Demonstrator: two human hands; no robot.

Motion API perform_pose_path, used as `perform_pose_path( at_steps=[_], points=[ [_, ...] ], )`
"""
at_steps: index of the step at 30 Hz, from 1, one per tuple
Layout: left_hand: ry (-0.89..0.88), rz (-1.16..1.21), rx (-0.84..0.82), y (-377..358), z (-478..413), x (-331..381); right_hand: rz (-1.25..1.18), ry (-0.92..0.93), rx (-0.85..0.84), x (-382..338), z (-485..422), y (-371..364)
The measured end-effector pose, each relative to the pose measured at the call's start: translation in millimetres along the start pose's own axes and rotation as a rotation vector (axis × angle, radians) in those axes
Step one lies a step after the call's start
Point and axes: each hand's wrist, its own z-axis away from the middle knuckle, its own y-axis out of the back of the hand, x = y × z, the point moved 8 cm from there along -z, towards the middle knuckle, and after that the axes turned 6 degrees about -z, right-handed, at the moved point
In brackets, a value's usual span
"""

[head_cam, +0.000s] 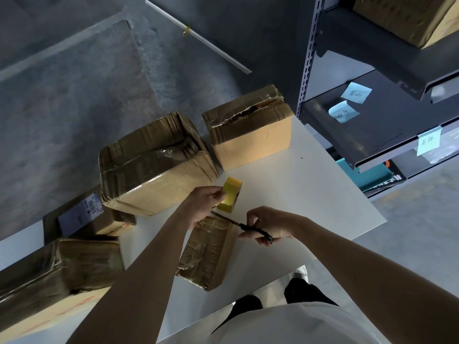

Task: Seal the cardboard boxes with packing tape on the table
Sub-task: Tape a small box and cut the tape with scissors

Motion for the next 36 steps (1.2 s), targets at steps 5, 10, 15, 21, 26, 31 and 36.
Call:
perform_pose_path(
  at_steps=[5, 10, 15, 21, 26, 31, 36],
  points=[
    [-0.015, 0.022, -0.013, -0.4, -1.6, 0.2, -0.021, -0.027, 0.002, 2.2, -0.7, -3.9],
    [-0.032, 0.044, 0.017, -0.3, -1.8, 0.9, 0.014, -0.017, -0.001, 1.8, -1.1, -3.7],
    [-0.052, 0.182, 0.042, 1.1, -3.6, 12.0, 0.06, -0.005, -0.005, 0.6, -2.7, -7.9],
    [-0.061, 0.231, 0.046, -0.3, -2.0, 19.8, 0.293, -0.044, 0.145, 8.1, -4.8, 6.6],
    [-0.071, 0.201, 0.062, -1.4, -4.0, 22.9, 0.564, -0.018, 0.41, 13.0, -2.0, 29.0],
    [-0.021, 0.321, 0.047, -7.2, -7.5, 28.1, 0.714, 0.03, 0.677, 14.7, 6.8, 54.7],
    [0.0, 0.296, 0.07, -8.3, -9.0, 36.1, 0.738, 0.023, 0.743, 32.3, 14.4, 69.9]
  ],
)
